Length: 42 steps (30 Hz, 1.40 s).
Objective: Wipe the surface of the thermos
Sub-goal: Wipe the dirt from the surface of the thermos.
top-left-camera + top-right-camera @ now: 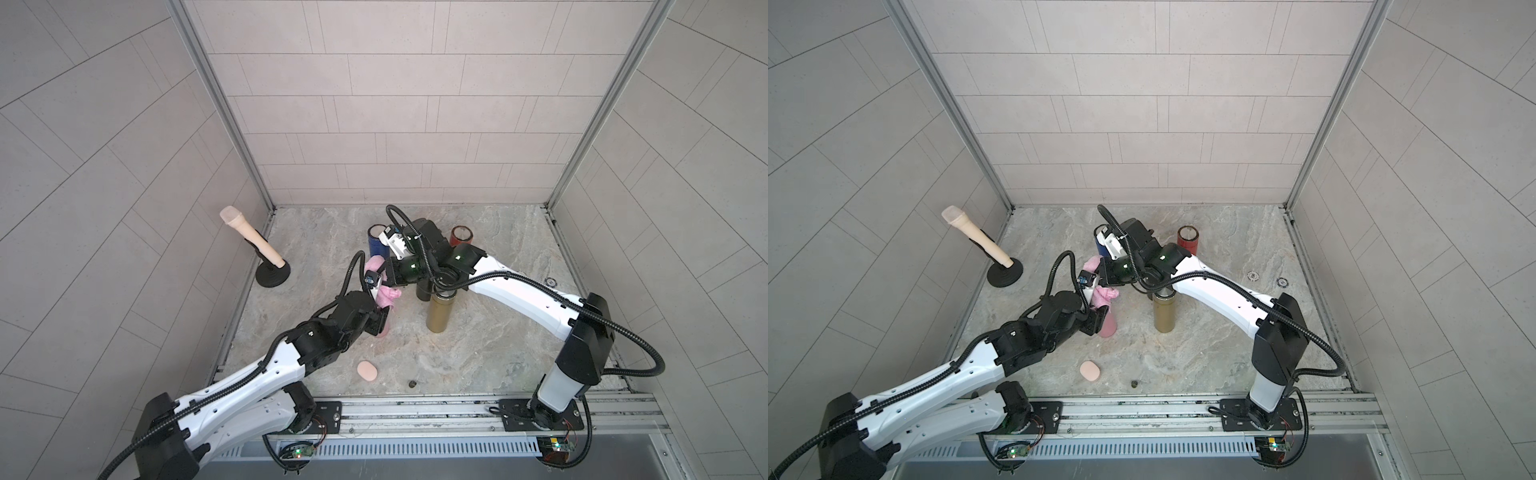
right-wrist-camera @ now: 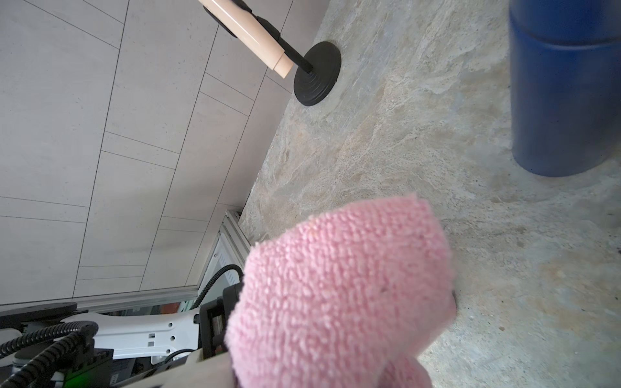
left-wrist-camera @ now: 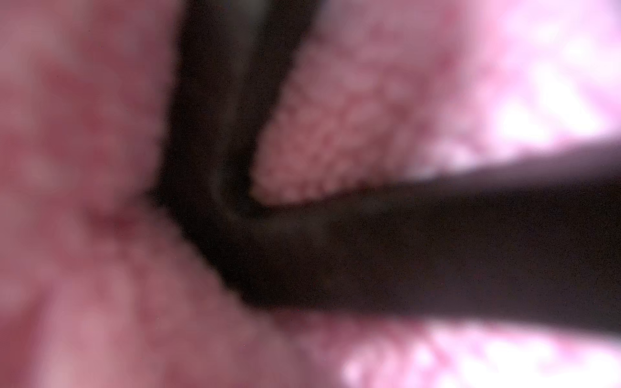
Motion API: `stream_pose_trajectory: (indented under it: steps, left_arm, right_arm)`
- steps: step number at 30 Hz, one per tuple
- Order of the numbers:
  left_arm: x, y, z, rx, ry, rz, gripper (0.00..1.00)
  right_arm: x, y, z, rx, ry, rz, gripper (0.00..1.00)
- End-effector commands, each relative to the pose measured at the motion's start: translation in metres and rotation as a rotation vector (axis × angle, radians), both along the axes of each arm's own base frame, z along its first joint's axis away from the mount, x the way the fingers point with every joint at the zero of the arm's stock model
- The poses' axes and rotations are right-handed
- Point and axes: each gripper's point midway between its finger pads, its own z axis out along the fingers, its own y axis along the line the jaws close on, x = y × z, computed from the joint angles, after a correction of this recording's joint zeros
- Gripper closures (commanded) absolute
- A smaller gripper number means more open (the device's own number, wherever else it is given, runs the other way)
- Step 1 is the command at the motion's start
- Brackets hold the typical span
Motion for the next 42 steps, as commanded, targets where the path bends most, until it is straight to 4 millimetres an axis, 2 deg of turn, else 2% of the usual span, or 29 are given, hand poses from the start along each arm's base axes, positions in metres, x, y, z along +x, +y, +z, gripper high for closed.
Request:
stream_pose_trajectory:
  steps: [1,3,4,8,11,13,23,25,28,30,33,36,37,39,42]
  left_arm:
    - [-0.003,-0.003,0.002,0.012,-0.043,-0.044,1.00]
    - [-0.002,0.003,0.004,0.013,-0.047,-0.033,1.00]
    - [-0.001,0.006,0.004,0.014,-0.045,-0.022,0.95]
    - [0.003,0.006,0.007,0.003,-0.051,-0.016,0.56]
    - [0.005,0.005,0.005,0.018,-0.050,-0.015,0.38]
    - [0.007,0.004,0.003,0.024,-0.049,-0.014,0.30]
    - [0.006,-0.001,-0.002,-0.016,-0.050,-0.027,0.10]
    - [0.006,-0.001,-0.004,-0.013,-0.048,-0.025,0.10]
    - [0.007,-0.001,-0.005,-0.016,-0.055,-0.022,0.11]
    - [0.008,0.000,-0.005,-0.015,-0.062,-0.018,0.21]
    - [0.008,0.000,-0.005,-0.011,-0.066,-0.020,0.55]
    - [0.009,-0.002,-0.003,-0.010,-0.070,-0.026,0.93]
    - [0.009,-0.002,-0.002,-0.005,-0.070,-0.025,1.00]
    - [0.009,-0.003,-0.001,-0.004,-0.070,-0.033,1.00]
    - [0.008,-0.007,-0.003,-0.015,-0.064,-0.052,1.00]
  right_arm:
    - [-0.007,0.022,0.015,0.085,0.003,0.039,1.00]
    - [-0.016,0.021,0.008,0.078,0.029,0.064,1.00]
    - [-0.022,0.018,0.003,0.066,0.038,0.074,1.00]
    - [-0.032,-0.007,-0.007,0.000,0.024,0.042,1.00]
    - [-0.030,-0.021,-0.006,-0.013,0.020,0.009,1.00]
    - [-0.026,-0.028,-0.002,-0.016,0.009,-0.009,1.00]
    - [-0.010,-0.031,0.010,0.002,-0.008,-0.030,1.00]
    - [-0.008,-0.030,0.012,0.004,-0.010,-0.028,1.00]
    - [-0.007,-0.028,0.012,0.004,-0.011,-0.016,1.00]
    - [-0.008,-0.027,0.011,0.003,-0.005,-0.011,1.00]
    - [-0.014,-0.028,0.007,-0.012,0.003,0.001,1.00]
    - [-0.024,-0.031,-0.002,-0.036,0.019,0.012,1.00]
    - [-0.028,-0.031,-0.004,-0.044,0.026,0.018,1.00]
    - [-0.032,-0.030,-0.009,-0.049,0.032,0.027,1.00]
    - [-0.025,-0.023,-0.009,-0.041,0.021,0.026,1.00]
